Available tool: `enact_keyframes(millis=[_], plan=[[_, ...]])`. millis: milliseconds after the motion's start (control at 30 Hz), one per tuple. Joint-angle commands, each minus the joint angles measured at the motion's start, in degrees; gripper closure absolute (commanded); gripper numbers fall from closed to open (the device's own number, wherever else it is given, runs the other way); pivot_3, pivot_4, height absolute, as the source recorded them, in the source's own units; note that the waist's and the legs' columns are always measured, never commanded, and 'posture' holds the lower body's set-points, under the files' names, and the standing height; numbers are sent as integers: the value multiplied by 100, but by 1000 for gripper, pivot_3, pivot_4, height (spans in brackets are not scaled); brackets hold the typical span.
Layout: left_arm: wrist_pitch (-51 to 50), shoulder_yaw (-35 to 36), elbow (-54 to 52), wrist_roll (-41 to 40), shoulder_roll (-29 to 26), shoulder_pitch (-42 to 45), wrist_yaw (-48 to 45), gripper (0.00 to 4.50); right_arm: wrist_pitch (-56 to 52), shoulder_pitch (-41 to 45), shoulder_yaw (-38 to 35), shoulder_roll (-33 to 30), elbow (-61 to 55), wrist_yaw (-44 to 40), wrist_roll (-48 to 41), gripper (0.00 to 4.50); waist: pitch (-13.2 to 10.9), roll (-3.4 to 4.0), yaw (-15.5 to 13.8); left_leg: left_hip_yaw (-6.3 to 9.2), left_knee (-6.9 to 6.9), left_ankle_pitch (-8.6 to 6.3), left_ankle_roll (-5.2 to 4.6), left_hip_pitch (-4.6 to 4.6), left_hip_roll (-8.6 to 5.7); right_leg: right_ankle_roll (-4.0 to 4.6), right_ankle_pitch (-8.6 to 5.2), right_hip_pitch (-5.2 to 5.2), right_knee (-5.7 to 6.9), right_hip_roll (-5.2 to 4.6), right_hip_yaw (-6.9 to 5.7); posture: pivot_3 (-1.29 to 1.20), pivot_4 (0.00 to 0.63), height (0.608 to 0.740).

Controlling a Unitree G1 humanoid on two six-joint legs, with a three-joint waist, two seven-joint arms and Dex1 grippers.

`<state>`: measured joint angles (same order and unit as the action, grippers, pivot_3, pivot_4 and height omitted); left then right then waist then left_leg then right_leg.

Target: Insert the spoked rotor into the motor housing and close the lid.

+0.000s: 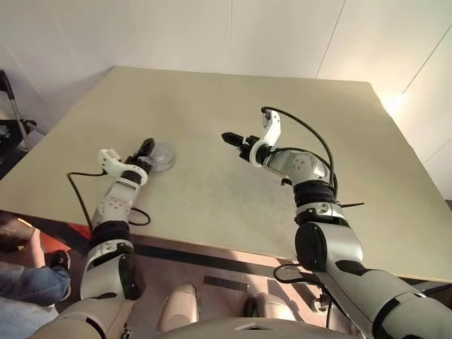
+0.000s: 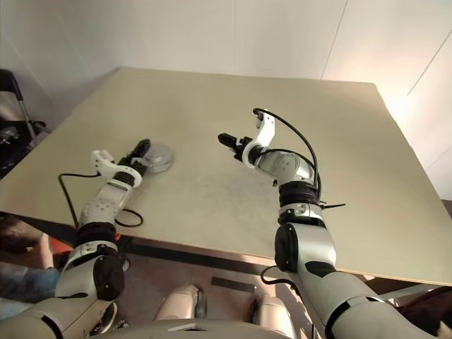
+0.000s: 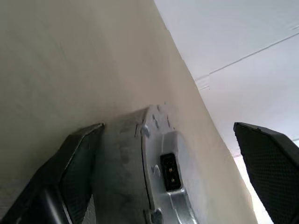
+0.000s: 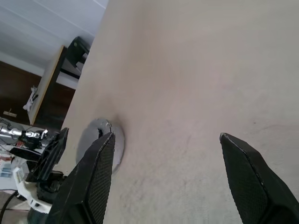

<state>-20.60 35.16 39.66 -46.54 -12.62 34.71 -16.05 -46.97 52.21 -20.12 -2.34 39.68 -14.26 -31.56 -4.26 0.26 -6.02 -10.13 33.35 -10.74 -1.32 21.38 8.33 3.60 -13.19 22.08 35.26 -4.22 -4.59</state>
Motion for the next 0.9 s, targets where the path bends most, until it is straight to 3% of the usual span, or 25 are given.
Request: enact_keyframes(millis=[33, 133, 200, 333, 433, 500, 633, 900], plan=[[484, 175, 148, 164, -548, 305, -213, 24, -107, 211, 114, -125, 78, -305, -12, 452, -1, -1, 11, 0, 0, 1, 2, 1, 0, 1, 0, 2, 4, 0, 0, 0, 0, 740], [725, 89, 273, 370, -744, 389, -321, 24, 79, 156, 448, -208, -6, -596, 207, 452, -1, 0, -6, 0, 1, 0, 0, 4, -2, 1, 0, 1, 4, 0, 0, 0, 0, 740], [905, -217, -12, 662, -684, 294, -479, 24, 819, -105, 1017, -329, -393, -866, 735, 452, 0, -1, -45, 0, 3, -1, -1, 7, -2, 1, 1, 1, 4, -1, 0, 0, 0, 740], [1307, -1783, -1498, 1700, -373, -516, -1345, 24, 2395, -884, 2202, -1209, -1151, -2083, 1788, 452, 4, -8, -261, 0, 12, -9, -15, 26, -5, -11, 6, 0, -8, -8, -2, 0, 0, 740], [1115, -2991, -2707, 2343, -477, -1278, -1818, 24, 3180, -1373, 2330, -2099, -1407, -2902, 2019, 452, 3, -8, -294, 3, 73, -41, -64, 60, -2, -39, 6, 1, -5, -10, -2, 0, 0, 740], [1148, -3430, -3148, 2688, -607, -1612, -1959, 24, 3489, -1501, 2215, -2568, -1238, -3127, 2112, 452, 1, -9, -259, -1, 96, -58, -88, 67, -5, -45, 2, -1, -3, -16, 3, 0, 0, 740], [1253, -3533, -3258, 2924, -762, -1788, -2007, 24, 3839, -1699, 2131, -3142, -1000, -3496, 2211, 452, 0, -10, -129, -1, 99, -55, -86, 38, -2, -26, -3, -10, 11, -12, 9, 0, 0, 740], [1360, -3392, -2932, 2946, -757, -1533, -2019, 24, 4046, -1482, 2070, -3084, -442, -3359, 2396, 452, -1, -1, 54, -2, 104, -48, -77, -45, 19, -32, -12, -87, 16, 3, 2, 0, 0, 740]])
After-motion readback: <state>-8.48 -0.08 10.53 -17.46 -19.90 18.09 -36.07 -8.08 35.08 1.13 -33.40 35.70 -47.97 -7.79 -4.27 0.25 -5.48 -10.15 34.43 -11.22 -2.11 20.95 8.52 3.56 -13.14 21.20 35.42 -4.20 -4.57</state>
